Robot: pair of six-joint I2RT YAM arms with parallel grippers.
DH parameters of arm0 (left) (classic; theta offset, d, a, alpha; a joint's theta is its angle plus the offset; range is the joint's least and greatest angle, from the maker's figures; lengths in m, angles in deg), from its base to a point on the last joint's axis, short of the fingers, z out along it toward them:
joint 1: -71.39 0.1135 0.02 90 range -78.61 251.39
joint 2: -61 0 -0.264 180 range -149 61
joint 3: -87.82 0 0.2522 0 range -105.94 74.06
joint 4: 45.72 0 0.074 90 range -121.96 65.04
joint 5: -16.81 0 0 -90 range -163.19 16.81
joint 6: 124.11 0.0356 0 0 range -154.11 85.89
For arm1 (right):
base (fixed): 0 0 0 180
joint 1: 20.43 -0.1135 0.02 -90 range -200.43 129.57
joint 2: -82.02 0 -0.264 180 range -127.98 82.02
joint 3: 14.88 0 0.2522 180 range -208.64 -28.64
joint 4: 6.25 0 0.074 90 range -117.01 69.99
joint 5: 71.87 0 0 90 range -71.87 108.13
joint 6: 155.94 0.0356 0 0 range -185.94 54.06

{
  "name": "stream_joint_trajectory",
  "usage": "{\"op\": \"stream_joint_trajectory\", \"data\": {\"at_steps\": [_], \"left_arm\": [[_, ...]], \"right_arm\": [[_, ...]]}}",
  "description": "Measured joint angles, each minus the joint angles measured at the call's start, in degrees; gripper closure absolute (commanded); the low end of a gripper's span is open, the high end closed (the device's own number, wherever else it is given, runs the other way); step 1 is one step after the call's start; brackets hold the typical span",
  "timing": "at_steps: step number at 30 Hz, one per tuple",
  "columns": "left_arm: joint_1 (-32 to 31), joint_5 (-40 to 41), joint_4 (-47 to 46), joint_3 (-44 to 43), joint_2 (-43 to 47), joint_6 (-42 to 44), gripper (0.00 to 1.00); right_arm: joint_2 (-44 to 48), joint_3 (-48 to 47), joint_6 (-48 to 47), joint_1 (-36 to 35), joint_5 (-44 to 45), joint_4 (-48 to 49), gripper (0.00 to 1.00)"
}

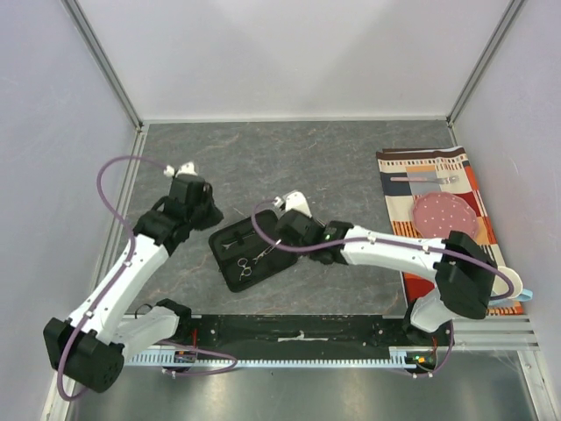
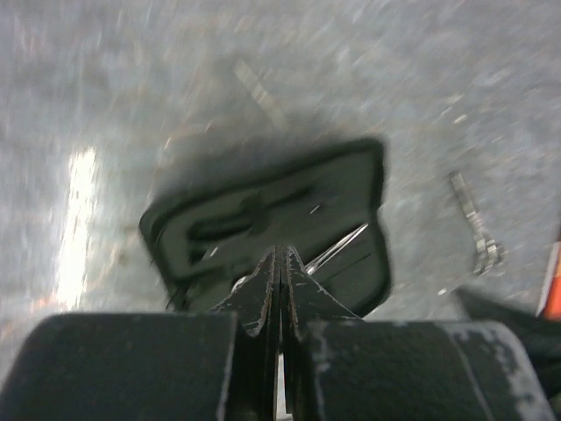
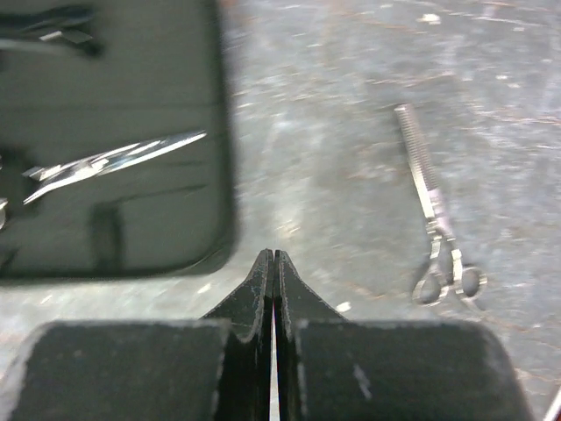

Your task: Sort the hair-cutting tools

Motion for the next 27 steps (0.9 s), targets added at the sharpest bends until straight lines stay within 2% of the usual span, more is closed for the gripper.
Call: {"op": "stream_joint_trajectory", "data": {"at_steps": [4, 7, 16, 27], "left_arm": [[0.0, 0.5, 2.4, 12.9, 7.0, -5.6, 0.98], [0.0, 2.3, 5.7, 18.4, 9.4, -9.7, 0.98], [0.0, 10.0, 10.6, 20.1, 7.1, -17.5, 0.98], [0.0, 11.1, 6.7, 24.0, -7.3, -20.6, 0.98]], "right_arm": [[-3.1, -0.7, -2.3, 7.1, -0.1, 0.2, 1.00], [-6.8, -3.0, -3.6, 8.9, -0.8, 0.2, 1.00], [-10.9, -7.0, -6.1, 10.8, -3.3, 1.6, 1.00], [-17.5, -8.5, -8.3, 15.5, -6.8, 4.5, 1.00]]}}
